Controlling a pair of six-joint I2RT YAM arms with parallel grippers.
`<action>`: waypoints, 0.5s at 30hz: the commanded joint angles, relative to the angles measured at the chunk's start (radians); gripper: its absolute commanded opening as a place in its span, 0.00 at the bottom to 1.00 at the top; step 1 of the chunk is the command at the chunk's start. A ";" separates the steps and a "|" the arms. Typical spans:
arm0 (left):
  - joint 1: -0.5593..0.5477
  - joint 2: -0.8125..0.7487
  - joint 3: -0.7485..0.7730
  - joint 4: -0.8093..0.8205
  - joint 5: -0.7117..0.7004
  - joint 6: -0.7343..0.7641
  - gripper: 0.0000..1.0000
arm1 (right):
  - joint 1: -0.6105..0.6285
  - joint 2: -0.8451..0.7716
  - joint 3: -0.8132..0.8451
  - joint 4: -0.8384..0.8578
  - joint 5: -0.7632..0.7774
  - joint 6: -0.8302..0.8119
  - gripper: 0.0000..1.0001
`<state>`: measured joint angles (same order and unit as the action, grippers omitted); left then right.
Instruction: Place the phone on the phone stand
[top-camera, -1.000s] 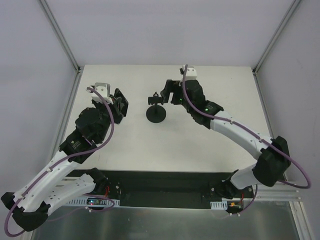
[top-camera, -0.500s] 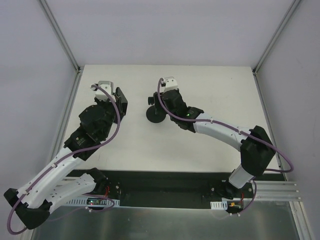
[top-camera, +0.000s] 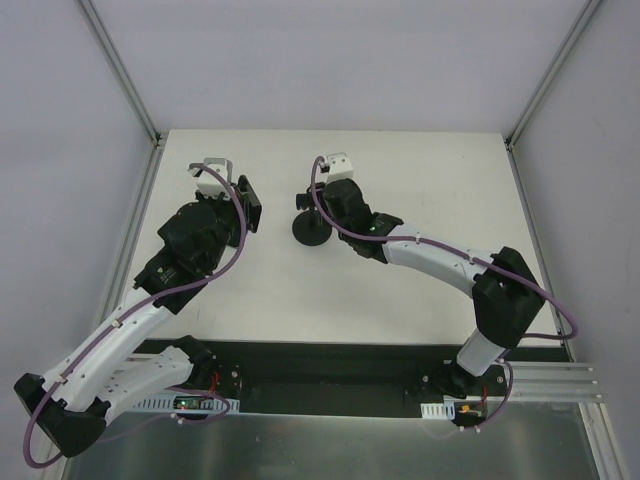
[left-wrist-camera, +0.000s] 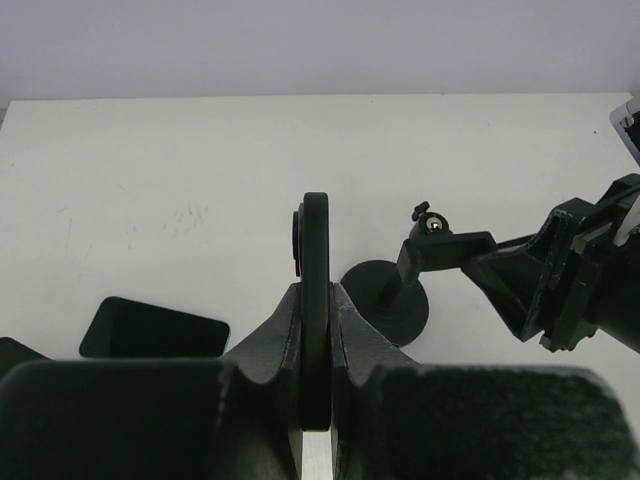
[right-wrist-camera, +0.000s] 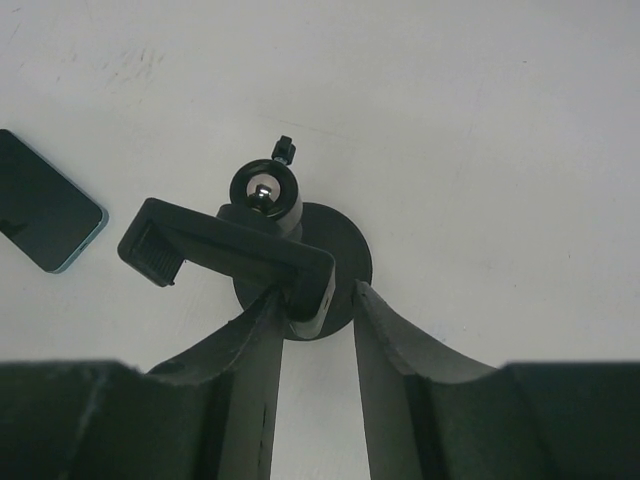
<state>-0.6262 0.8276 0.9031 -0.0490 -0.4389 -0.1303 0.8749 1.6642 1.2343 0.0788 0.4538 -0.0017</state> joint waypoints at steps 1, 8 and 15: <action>0.016 0.013 0.025 0.060 0.075 -0.022 0.00 | -0.001 0.002 0.036 0.058 0.020 -0.027 0.34; 0.025 0.021 0.025 0.055 0.204 -0.008 0.00 | 0.001 0.014 0.047 0.090 0.023 -0.052 0.10; 0.029 0.036 0.042 0.060 0.409 0.044 0.00 | 0.004 -0.053 -0.039 0.162 -0.087 -0.112 0.01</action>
<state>-0.6067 0.8715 0.9035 -0.0589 -0.2104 -0.1276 0.8742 1.6741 1.2320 0.1181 0.4557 -0.0582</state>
